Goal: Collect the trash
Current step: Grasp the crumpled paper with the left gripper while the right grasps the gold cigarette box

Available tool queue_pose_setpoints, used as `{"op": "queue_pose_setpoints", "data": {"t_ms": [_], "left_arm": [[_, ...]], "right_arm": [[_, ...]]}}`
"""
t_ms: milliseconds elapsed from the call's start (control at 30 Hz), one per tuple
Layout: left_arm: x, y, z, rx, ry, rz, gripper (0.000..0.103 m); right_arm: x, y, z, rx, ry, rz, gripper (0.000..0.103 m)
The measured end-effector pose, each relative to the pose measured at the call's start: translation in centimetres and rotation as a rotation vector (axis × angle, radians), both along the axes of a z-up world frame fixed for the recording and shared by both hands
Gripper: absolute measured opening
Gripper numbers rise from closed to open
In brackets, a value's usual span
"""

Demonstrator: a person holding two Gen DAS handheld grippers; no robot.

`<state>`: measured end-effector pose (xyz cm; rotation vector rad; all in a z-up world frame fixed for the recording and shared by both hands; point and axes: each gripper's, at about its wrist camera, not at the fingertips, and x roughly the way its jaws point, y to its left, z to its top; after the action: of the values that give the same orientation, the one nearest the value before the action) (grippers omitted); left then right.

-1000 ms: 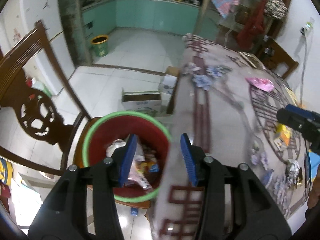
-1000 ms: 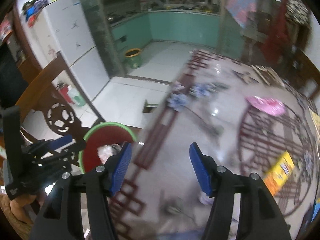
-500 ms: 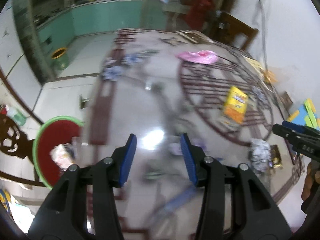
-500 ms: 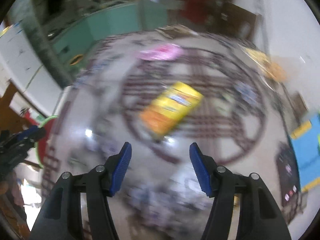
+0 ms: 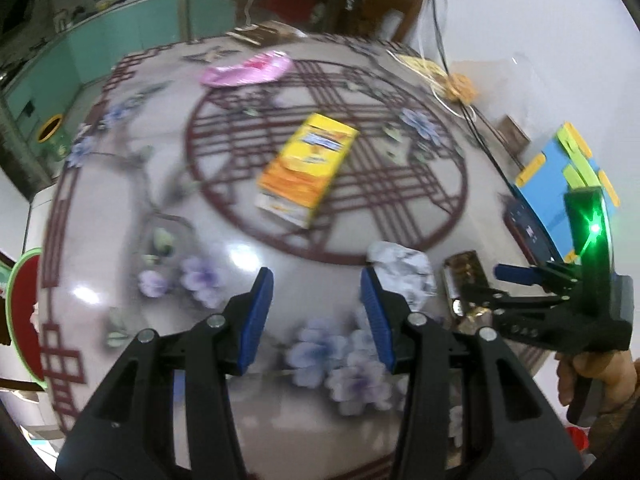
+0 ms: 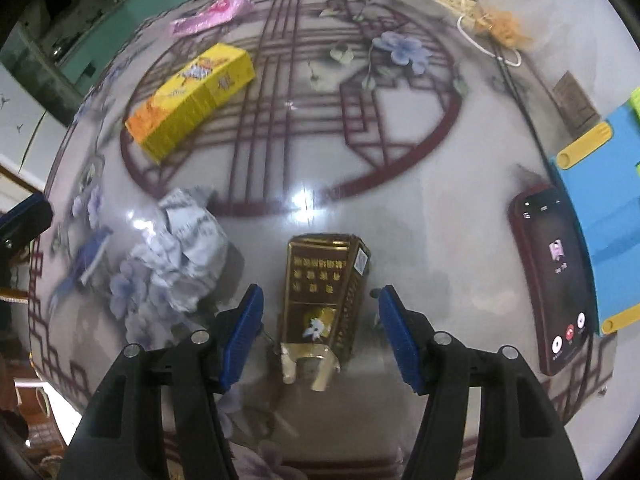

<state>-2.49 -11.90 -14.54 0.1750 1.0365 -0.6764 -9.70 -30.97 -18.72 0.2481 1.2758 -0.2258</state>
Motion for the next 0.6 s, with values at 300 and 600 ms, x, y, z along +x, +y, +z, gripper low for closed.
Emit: {"op": "queue_pose_setpoints", "data": {"t_ms": [300, 600], "left_arm": [[-1.7, -5.8, -2.4, 0.032, 0.064, -0.085, 0.044], [-1.1, -9.6, -5.7, 0.090, 0.107, -0.133, 0.047]], "right_arm": [[0.3, -1.4, -1.5, 0.008, 0.000, 0.065, 0.040], [2.1, -5.1, 1.0, -0.020, -0.084, 0.001, 0.039]]}}
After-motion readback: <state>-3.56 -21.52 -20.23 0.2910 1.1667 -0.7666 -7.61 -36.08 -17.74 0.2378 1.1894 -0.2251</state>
